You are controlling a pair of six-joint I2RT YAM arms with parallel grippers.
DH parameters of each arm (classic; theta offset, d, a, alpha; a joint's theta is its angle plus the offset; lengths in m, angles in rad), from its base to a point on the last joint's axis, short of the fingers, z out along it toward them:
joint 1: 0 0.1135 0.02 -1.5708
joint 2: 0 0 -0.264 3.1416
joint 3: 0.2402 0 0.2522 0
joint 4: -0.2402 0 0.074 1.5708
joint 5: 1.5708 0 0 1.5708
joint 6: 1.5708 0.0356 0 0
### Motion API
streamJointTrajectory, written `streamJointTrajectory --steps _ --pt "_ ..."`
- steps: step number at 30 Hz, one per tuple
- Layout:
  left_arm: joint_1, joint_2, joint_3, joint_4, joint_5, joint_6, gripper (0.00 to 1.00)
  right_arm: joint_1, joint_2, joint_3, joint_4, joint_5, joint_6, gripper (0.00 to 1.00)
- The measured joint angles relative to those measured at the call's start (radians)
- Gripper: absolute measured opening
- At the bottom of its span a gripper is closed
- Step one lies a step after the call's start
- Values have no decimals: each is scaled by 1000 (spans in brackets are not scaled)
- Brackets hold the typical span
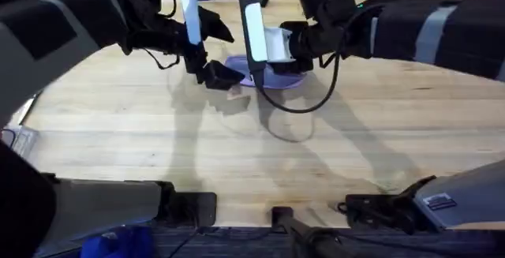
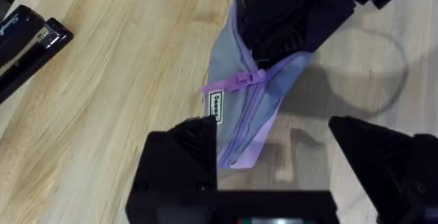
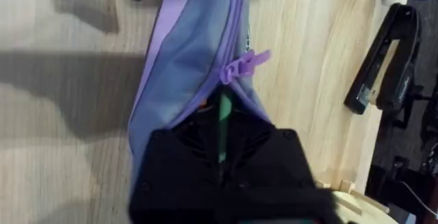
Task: Unzip the bag, pick up the pens from the table one at a time and place them inside, then zip the bag closed.
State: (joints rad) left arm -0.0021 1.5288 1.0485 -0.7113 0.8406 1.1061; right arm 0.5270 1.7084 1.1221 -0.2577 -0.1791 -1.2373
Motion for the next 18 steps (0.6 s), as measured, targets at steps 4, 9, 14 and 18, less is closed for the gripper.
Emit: streamJointTrajectory --steps 4,9,14,18 --pt "0 0 0 0 0 0 993 1 0 0 1 0 14 502" --pt "0 0 0 0 0 0 993 4 1 0 0 -2 27 988" --pt "0 0 0 0 0 0 993 4 1 -1 0 -1 26 995" --pt "0 0 0 0 0 0 993 4 1 -1 0 -1 27 995"
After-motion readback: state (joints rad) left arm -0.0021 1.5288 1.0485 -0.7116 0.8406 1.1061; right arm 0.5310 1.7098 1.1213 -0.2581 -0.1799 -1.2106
